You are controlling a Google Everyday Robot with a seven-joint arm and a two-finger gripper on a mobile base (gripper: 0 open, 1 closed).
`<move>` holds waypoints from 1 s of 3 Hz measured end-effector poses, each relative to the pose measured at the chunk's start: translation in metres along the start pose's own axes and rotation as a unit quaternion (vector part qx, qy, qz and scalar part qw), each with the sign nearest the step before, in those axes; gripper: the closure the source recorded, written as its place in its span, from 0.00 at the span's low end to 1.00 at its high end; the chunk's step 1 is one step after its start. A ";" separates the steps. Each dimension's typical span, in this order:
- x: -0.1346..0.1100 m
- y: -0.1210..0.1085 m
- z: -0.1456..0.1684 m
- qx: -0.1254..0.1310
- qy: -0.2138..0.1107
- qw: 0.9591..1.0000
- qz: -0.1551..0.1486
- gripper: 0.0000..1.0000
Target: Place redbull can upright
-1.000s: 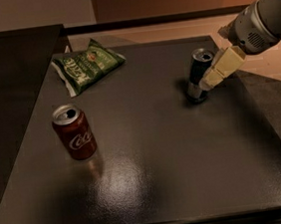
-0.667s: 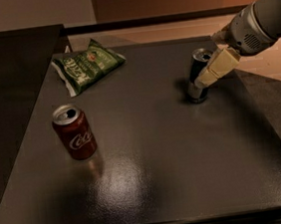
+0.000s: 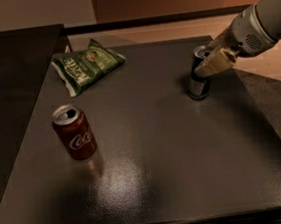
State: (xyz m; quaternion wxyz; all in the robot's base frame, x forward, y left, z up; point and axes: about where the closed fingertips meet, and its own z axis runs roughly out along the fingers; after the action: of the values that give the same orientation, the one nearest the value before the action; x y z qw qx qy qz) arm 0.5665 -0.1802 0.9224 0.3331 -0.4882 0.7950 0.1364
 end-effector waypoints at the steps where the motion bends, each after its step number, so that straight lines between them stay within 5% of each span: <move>1: -0.013 0.012 -0.004 -0.025 -0.014 1.000 -0.007 0.79; 2: -0.040 0.037 -0.008 -0.056 -0.037 0.997 -0.033 0.99; 3: -0.069 0.065 0.000 -0.083 -0.047 0.993 -0.074 1.00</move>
Offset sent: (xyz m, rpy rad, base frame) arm -0.0427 0.0735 0.0529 0.1195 -0.0091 0.2356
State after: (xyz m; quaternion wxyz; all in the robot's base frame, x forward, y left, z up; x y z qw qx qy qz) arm 0.5311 -0.1013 0.9613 0.3377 -0.5644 0.7262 0.2001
